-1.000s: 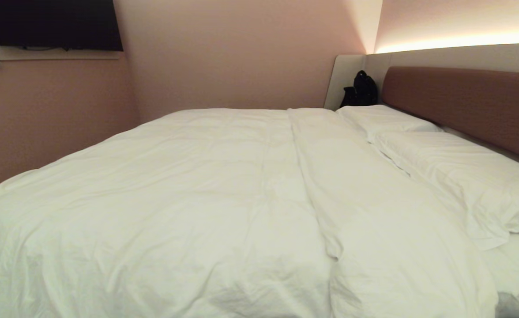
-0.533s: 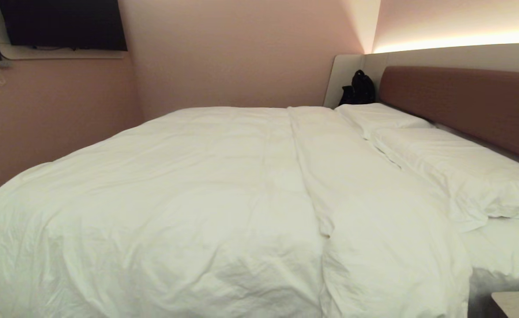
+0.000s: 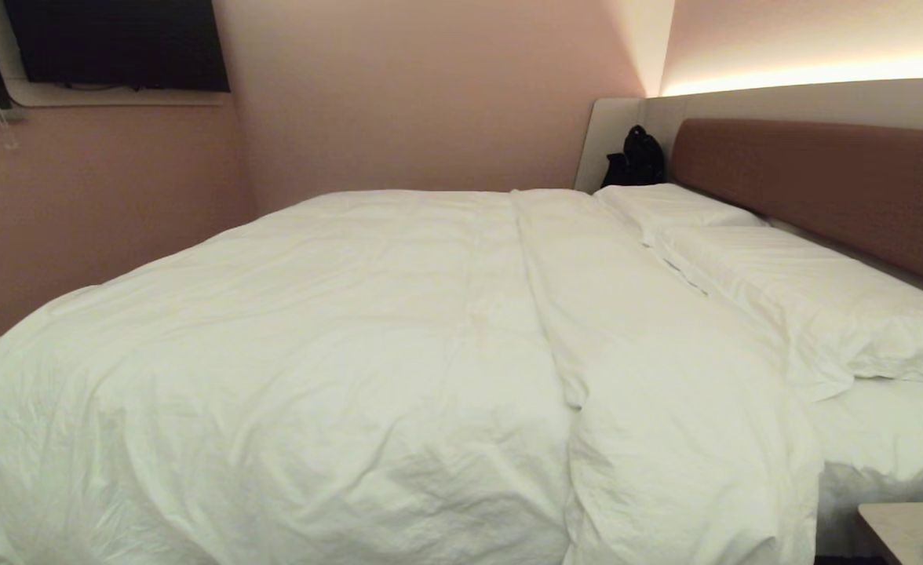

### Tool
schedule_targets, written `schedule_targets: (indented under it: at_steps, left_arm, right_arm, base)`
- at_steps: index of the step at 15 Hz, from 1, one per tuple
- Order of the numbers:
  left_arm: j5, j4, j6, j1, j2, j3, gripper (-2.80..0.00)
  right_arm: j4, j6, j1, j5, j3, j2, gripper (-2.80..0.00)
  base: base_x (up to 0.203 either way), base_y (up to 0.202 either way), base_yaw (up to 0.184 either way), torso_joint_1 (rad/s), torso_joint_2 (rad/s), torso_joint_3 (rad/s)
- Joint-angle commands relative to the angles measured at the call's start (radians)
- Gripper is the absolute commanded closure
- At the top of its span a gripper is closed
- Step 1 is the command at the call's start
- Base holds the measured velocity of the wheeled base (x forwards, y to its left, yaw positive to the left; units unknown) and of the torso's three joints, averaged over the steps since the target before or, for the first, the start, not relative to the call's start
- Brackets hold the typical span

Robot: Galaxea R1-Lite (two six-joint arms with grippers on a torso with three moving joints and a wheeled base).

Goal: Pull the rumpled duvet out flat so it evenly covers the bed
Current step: Flatten the corners of the folded blanket

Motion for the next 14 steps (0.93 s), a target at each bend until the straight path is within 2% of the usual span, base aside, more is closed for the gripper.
schedule_targets:
  at_steps: [1,3,8,14]
  left_arm:
    - [0.000,-0.001,0.003,0.000,0.000,0.000,0.00]
    - [0.000,0.000,0.006,0.000,0.000,0.000,0.00]
    - [0.001,0.000,-0.013,0.000,0.000,0.000,0.00]
    - [0.004,-0.001,-0.026,0.000,0.000,0.000,0.00]
  right_arm:
    - [-0.001,-0.001,0.000,0.000,0.000,0.000,0.00]
    - [-0.001,-0.001,0.000,0.002,0.000,0.000,0.00]
    - [-0.001,0.002,0.000,0.000,0.000,0.000,0.00]
    - [0.047,-0.002,0.000,0.001,-0.019,0.000,0.00]
  base:
    - [0.000,0.000,0.000,0.000,0.00,0.000]
    - [0.000,0.000,0.000,0.000,0.00,0.000]
    - [-0.159,0.000,0.000,0.003,0.00,0.001]
    - [0.000,0.000,0.000,0.000,0.00,0.000]
